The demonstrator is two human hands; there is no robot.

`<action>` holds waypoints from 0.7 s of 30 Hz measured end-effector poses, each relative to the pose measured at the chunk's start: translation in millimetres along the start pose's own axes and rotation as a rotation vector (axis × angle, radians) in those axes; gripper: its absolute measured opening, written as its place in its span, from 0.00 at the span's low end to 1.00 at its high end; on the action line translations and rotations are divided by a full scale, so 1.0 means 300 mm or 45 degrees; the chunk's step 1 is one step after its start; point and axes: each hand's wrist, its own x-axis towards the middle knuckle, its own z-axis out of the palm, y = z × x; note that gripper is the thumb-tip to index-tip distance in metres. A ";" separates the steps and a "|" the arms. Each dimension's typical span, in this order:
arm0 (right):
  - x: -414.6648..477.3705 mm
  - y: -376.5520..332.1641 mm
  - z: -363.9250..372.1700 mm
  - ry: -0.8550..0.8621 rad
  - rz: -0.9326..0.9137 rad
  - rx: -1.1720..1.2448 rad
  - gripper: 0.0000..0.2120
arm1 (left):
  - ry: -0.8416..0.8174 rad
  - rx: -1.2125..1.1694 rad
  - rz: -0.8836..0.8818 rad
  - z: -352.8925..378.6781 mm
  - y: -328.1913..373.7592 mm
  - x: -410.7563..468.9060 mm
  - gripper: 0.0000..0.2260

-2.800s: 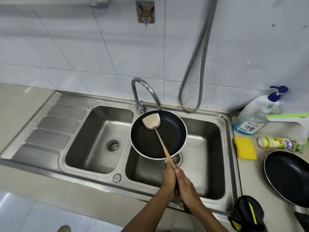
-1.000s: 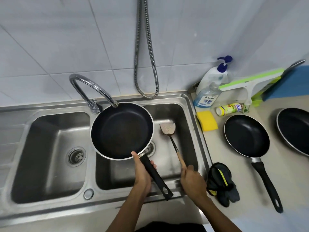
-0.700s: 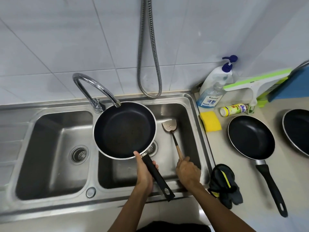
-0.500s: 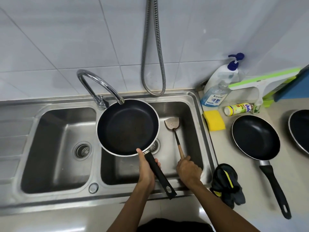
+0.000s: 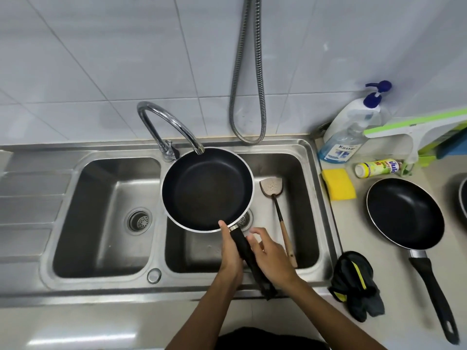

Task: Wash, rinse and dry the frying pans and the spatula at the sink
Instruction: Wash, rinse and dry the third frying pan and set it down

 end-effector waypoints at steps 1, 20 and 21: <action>-0.013 -0.019 0.018 -0.103 0.021 0.133 0.13 | 0.017 0.002 -0.014 0.004 0.005 -0.013 0.45; 0.000 0.102 0.190 -0.011 -0.103 0.076 0.24 | -0.358 1.270 -0.203 -0.192 0.246 -0.111 0.30; 0.005 0.110 0.193 0.002 -0.095 0.072 0.24 | -0.420 1.475 -0.211 -0.196 0.318 -0.125 0.29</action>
